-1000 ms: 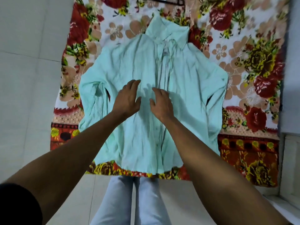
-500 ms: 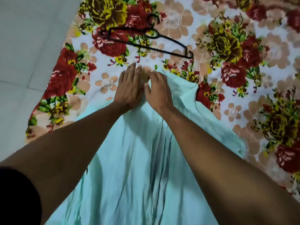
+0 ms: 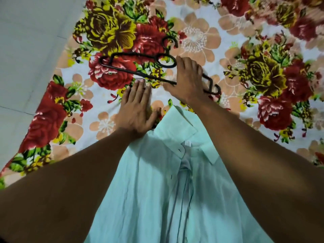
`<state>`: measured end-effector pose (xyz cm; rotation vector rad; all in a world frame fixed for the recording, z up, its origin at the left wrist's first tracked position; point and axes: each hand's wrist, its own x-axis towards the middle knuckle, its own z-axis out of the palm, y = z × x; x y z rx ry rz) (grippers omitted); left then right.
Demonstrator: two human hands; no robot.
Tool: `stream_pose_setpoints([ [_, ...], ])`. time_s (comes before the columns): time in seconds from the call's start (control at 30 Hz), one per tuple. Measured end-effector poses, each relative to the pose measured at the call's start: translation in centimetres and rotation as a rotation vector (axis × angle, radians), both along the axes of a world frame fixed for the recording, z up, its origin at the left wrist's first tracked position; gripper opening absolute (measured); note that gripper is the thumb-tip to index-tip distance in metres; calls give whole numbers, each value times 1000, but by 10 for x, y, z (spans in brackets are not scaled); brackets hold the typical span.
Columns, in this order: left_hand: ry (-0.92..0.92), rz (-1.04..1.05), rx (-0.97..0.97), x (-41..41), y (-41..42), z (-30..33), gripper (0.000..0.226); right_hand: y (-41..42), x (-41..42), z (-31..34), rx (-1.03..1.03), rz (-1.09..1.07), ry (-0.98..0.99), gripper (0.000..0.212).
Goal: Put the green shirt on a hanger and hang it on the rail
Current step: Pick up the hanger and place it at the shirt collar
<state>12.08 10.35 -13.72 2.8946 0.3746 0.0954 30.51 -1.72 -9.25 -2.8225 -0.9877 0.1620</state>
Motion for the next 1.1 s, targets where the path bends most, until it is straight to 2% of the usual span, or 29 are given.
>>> stream_pose_setpoints([
  [0.1, 15, -3, 7, 1, 2, 0, 79, 6, 9, 10, -2, -24, 57, 96],
  [0.23, 9, -10, -26, 1, 0, 1, 79, -7, 0, 37, 96, -78, 70, 100],
  [0.33, 79, -24, -64, 8, 5, 5, 84, -35, -19, 64, 142, -108, -20, 113],
  [0.43, 211, 22, -184, 11, 3, 23, 91, -78, -56, 87, 187, -221, -26, 112],
  [0.5, 123, 37, -273, -4, -26, 47, 78, -113, -88, 92, 227, -316, -23, 107],
  [0.57, -128, 50, -280, -43, -76, 71, 59, -145, -121, 95, 260, -373, -9, 105],
  [0.6, -187, 52, -276, -64, -102, 75, 53, -158, -134, 93, 271, -392, -4, 105],
  [0.63, -167, 46, -276, -87, -127, 82, 50, -173, -150, 94, 274, -408, -3, 105],
  [0.73, 86, 38, -255, -120, -162, 72, 51, -209, -187, 88, 220, -446, 20, 109],
  [0.8, 140, 50, -256, -117, -159, 59, 39, -229, -204, 81, 175, -434, 2, 110],
  [0.87, 80, 142, -384, -109, -152, 55, 19, -244, -215, 76, 183, -440, -8, 109],
  [0.93, -3, 322, -604, -107, -147, 59, 10, -259, -225, 73, 221, -467, 5, 109],
  [1.1, -205, 633, -934, -110, -136, 95, 29, -297, -241, 78, 259, -504, 15, 104],
])
